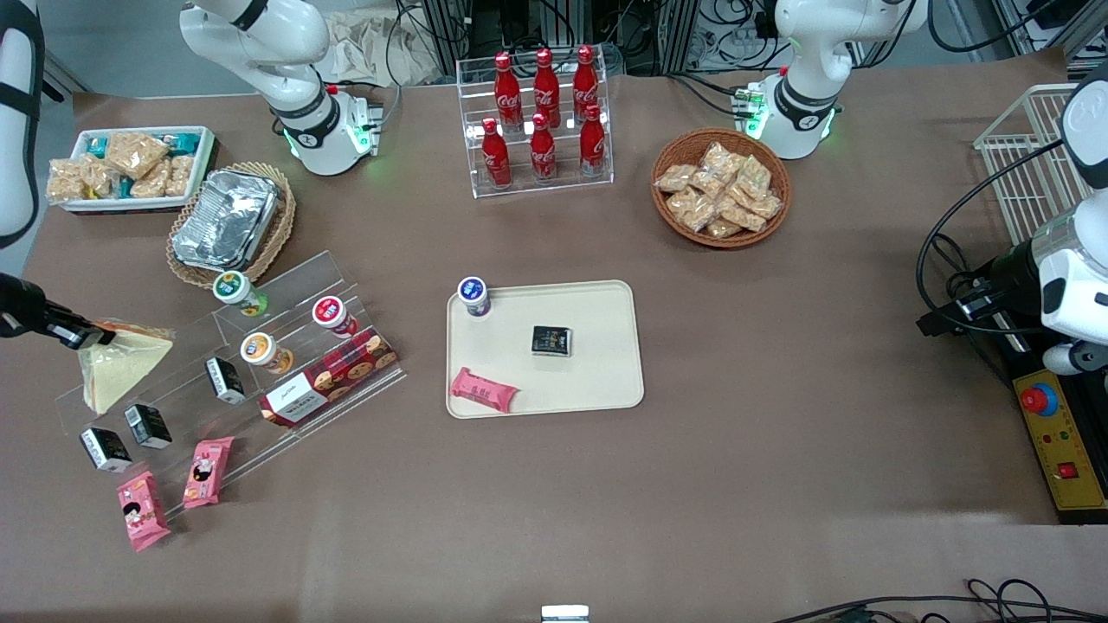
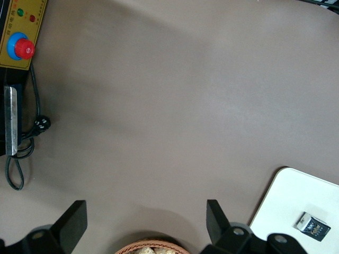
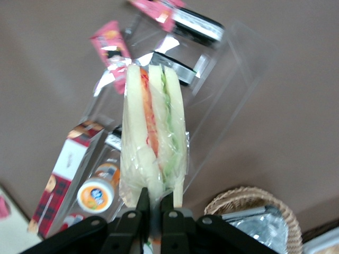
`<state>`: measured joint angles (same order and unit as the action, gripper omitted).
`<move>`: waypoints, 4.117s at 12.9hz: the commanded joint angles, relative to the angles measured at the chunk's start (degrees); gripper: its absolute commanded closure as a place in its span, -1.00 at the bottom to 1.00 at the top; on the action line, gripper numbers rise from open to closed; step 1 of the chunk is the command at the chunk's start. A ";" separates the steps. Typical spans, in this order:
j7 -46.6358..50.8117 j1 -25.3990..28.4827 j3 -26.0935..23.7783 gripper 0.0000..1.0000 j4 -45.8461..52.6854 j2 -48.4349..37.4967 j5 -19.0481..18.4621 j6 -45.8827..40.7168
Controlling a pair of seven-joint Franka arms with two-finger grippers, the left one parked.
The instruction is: Place sandwich on tray
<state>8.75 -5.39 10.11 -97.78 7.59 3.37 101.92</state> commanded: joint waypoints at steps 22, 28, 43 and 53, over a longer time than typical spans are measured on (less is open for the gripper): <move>-15.34 43.18 -13.37 1.00 8.05 20.78 -14.33 21.28; -12.54 44.15 -12.84 1.00 8.05 25.72 -21.55 28.41; 0.57 43.64 -13.10 -1.00 8.05 25.47 -27.31 29.74; -10.33 22.12 -12.84 -1.00 8.05 3.14 -11.02 -1.88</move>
<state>-0.76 21.60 -2.17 -88.07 14.04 -9.87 103.33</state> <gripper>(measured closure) 0.000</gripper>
